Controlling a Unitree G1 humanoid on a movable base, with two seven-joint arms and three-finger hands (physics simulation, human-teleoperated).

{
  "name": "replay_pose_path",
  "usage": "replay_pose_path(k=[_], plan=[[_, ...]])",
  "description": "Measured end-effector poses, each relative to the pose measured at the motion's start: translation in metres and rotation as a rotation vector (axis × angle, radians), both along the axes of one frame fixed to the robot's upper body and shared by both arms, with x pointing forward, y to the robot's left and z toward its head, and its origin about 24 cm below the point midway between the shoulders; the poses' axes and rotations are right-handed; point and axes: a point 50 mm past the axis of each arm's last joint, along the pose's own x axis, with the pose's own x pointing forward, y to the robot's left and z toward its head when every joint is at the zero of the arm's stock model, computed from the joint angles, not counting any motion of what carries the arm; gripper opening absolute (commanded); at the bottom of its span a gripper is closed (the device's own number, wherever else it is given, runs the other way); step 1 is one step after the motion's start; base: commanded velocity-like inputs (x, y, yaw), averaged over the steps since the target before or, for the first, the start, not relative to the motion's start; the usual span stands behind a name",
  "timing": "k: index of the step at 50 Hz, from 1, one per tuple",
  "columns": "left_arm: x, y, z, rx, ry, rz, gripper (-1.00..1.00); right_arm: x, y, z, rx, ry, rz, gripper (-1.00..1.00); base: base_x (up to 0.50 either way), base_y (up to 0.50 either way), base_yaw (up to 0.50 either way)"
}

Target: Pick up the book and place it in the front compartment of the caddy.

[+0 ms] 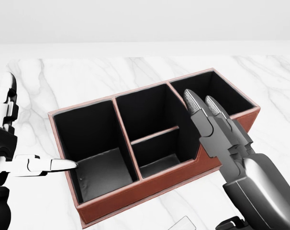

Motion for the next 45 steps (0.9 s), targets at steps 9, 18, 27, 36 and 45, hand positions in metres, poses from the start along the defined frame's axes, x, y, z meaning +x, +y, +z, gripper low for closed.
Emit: replay_pose_path(k=[9,18,27,36,45], plan=[[0.001,0.000,-0.001,0.000,0.003,0.000,1.00,0.001,0.000,-0.004,-0.005,0.022,-0.015,1.00,0.00,0.00,0.00],[0.001,0.000,-0.001,0.000,0.006,0.000,1.00,0.001,0.000,-0.012,-0.013,0.048,-0.030,1.00,0.00,0.00,0.00],[0.001,0.000,-0.001,0.001,0.005,0.000,1.00,0.000,0.003,-0.018,-0.029,0.054,-0.032,1.00,0.00,0.00,0.00],[0.001,0.000,-0.001,0.000,0.007,0.000,1.00,0.000,0.006,-0.024,-0.046,0.058,-0.030,1.00,0.00,0.00,0.00],[0.001,0.000,-0.001,0.000,0.006,0.000,1.00,0.000,0.009,-0.029,-0.063,0.058,-0.024,1.00,0.00,0.00,0.00]])
